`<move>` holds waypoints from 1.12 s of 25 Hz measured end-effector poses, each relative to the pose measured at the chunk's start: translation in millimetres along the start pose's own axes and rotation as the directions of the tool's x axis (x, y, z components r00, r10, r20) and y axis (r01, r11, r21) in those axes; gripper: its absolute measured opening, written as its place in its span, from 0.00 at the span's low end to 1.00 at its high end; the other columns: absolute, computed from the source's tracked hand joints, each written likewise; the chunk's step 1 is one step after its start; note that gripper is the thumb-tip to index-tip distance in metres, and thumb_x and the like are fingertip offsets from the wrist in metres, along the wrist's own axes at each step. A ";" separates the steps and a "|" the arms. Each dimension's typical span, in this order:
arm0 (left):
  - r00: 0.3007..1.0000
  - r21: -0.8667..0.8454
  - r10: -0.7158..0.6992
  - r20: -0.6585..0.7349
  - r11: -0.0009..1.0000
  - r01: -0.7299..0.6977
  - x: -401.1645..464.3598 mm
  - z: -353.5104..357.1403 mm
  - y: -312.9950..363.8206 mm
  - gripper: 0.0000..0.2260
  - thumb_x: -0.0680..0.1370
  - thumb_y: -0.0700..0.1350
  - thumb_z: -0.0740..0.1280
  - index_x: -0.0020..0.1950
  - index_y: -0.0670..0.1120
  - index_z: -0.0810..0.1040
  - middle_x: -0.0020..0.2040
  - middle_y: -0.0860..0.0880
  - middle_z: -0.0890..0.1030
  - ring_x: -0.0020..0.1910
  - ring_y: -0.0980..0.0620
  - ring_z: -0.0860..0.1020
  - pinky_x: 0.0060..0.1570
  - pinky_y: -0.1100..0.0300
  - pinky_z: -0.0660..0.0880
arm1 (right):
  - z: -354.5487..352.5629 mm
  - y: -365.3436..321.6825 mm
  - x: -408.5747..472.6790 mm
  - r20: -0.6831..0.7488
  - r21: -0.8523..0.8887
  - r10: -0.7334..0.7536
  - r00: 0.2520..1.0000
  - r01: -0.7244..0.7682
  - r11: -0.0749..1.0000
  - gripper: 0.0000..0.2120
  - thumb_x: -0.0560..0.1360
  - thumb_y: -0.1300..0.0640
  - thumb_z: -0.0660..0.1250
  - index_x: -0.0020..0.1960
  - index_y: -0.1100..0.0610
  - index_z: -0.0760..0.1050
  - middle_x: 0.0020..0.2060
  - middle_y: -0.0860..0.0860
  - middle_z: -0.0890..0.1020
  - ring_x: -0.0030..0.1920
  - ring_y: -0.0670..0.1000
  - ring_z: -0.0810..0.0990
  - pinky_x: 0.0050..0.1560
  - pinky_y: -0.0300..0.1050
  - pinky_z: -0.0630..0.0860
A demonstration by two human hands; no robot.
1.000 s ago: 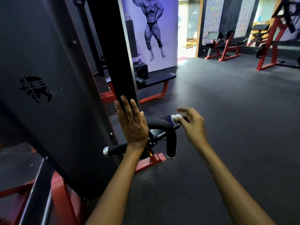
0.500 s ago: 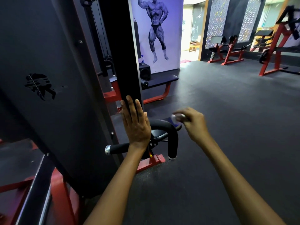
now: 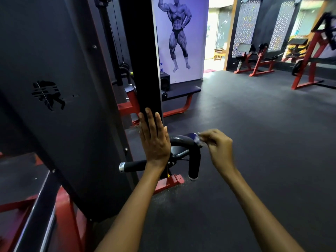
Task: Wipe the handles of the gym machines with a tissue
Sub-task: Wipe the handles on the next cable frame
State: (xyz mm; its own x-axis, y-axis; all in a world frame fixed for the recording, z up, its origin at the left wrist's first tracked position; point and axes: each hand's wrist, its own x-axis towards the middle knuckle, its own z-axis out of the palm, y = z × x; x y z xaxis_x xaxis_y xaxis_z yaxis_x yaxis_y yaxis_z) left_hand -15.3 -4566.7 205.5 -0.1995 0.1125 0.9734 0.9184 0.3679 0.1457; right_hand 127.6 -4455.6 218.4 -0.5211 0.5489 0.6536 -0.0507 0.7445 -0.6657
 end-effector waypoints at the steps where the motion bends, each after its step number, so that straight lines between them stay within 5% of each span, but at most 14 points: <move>1: 1.000 0.001 -0.002 0.002 1.000 0.002 0.8 0.3 -0.5 0.27 0.85 0.45 0.50 0.78 0.47 0.36 0.79 0.50 0.35 0.78 0.47 0.39 0.76 0.49 0.47 | 10.9 -13.9 12.8 0.056 0.031 -0.046 0.997 0.044 0.999 0.08 0.67 0.70 0.69 0.45 0.64 0.82 0.41 0.53 0.80 0.41 0.40 0.79 0.45 0.25 0.71; 3: 1.000 -0.006 0.004 0.010 1.000 -0.004 -0.2 -0.8 -0.5 0.27 0.85 0.46 0.50 0.79 0.47 0.37 0.79 0.49 0.36 0.78 0.47 0.39 0.77 0.49 0.47 | 33.4 -34.9 24.4 0.218 -0.001 -0.181 0.959 0.186 0.983 0.08 0.69 0.68 0.69 0.47 0.65 0.82 0.44 0.55 0.82 0.43 0.43 0.78 0.48 0.21 0.68; 5: 1.000 0.001 0.022 0.009 1.000 -0.022 -2.4 0.1 -2.6 0.28 0.85 0.46 0.50 0.79 0.46 0.37 0.79 0.49 0.36 0.78 0.47 0.39 0.76 0.49 0.48 | 40.4 -28.7 17.5 0.222 -0.054 -0.192 0.956 0.209 0.976 0.09 0.69 0.71 0.67 0.46 0.63 0.82 0.42 0.54 0.81 0.42 0.47 0.78 0.46 0.21 0.67; 11: 1.000 -0.035 0.009 0.018 0.999 -0.008 -4.5 -2.9 -1.4 0.28 0.84 0.46 0.51 0.79 0.49 0.37 0.79 0.52 0.36 0.78 0.50 0.39 0.76 0.50 0.47 | -4.5 14.9 5.6 0.059 -0.165 0.125 0.990 -0.113 0.980 0.11 0.68 0.75 0.66 0.44 0.63 0.82 0.39 0.57 0.81 0.39 0.45 0.78 0.37 0.24 0.65; 13: 1.000 -0.059 0.019 0.024 0.998 -0.017 -5.3 -2.5 -5.9 0.27 0.84 0.47 0.50 0.79 0.50 0.38 0.79 0.53 0.37 0.78 0.51 0.40 0.76 0.52 0.47 | 11.3 -6.2 23.7 0.124 -0.046 -0.017 0.992 0.023 0.999 0.10 0.70 0.69 0.68 0.49 0.62 0.82 0.42 0.55 0.81 0.41 0.38 0.76 0.43 0.22 0.67; 16: 0.998 -0.066 0.035 0.043 0.997 -0.032 -6.5 -4.6 -8.8 0.26 0.85 0.49 0.48 0.79 0.50 0.39 0.79 0.54 0.39 0.78 0.52 0.41 0.77 0.54 0.46 | 39.6 -32.6 21.2 0.276 0.009 -0.312 0.909 0.323 0.946 0.08 0.71 0.64 0.66 0.47 0.64 0.83 0.44 0.57 0.82 0.46 0.45 0.77 0.51 0.22 0.68; 21: 0.998 -0.034 0.043 0.052 0.999 -0.042 -7.6 -4.0 -12.2 0.25 0.85 0.49 0.48 0.79 0.51 0.39 0.79 0.54 0.38 0.78 0.52 0.40 0.77 0.54 0.44 | -4.9 22.1 -23.2 0.093 -0.124 -0.337 0.937 0.347 0.930 0.06 0.73 0.67 0.66 0.44 0.63 0.82 0.44 0.55 0.80 0.45 0.50 0.80 0.49 0.42 0.77; 28: 0.997 -0.014 0.040 0.059 0.999 -0.039 -6.2 -5.4 -13.0 0.26 0.84 0.49 0.48 0.79 0.51 0.40 0.79 0.54 0.39 0.78 0.53 0.41 0.76 0.55 0.43 | 44.3 -20.4 10.7 0.180 -0.020 -0.410 0.894 0.420 0.908 0.09 0.73 0.64 0.65 0.50 0.64 0.82 0.50 0.57 0.82 0.51 0.51 0.81 0.57 0.35 0.74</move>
State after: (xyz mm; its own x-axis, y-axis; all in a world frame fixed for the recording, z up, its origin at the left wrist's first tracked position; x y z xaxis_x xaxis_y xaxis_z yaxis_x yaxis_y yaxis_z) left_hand -24.1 -4577.1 198.6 -0.1823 0.1811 0.9664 0.9303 0.3499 0.1099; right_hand 85.3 -4481.7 223.0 -0.5984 0.1177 0.7925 -0.2478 0.9135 -0.3228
